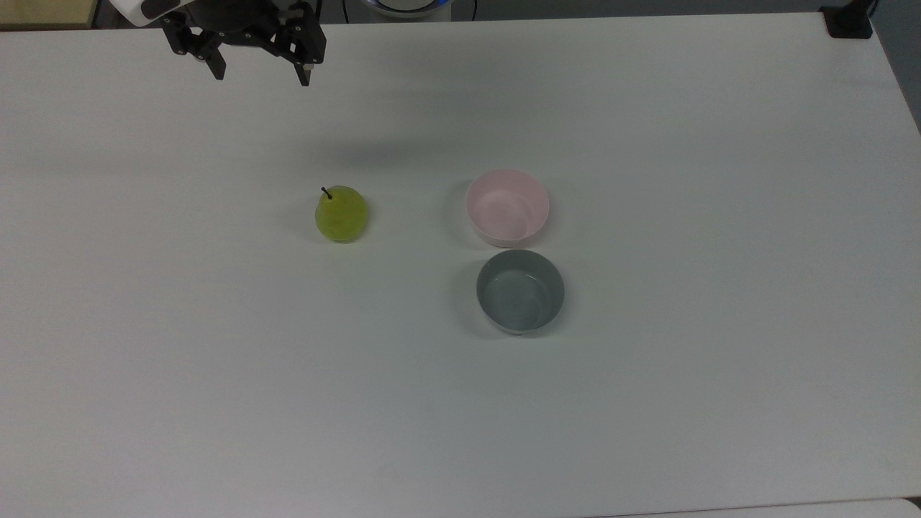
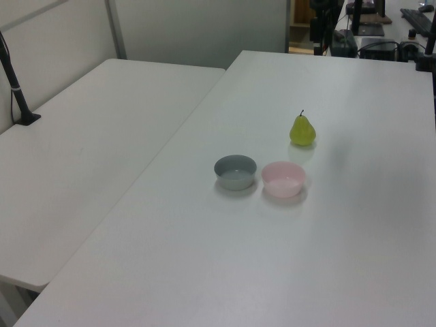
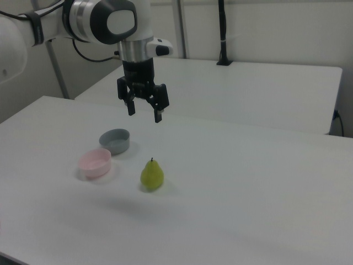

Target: Place the pear in the bowl

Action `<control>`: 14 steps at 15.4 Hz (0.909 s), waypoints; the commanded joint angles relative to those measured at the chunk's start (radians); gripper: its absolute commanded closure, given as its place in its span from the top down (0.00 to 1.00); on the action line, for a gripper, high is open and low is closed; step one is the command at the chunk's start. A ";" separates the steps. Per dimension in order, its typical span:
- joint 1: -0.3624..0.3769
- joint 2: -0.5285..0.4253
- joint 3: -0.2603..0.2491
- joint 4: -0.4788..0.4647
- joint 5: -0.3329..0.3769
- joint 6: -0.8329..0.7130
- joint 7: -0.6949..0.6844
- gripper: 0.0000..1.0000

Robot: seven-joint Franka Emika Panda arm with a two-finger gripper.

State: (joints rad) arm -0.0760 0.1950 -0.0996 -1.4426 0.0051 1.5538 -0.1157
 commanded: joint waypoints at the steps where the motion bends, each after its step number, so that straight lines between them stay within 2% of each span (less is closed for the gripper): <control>1: -0.013 -0.054 -0.005 -0.025 0.006 -0.046 0.002 1.00; 14: -0.013 -0.055 -0.006 -0.022 0.007 -0.063 -0.018 1.00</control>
State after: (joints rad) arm -0.0905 0.1647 -0.1042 -1.4436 0.0051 1.5089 -0.1157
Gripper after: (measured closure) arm 0.000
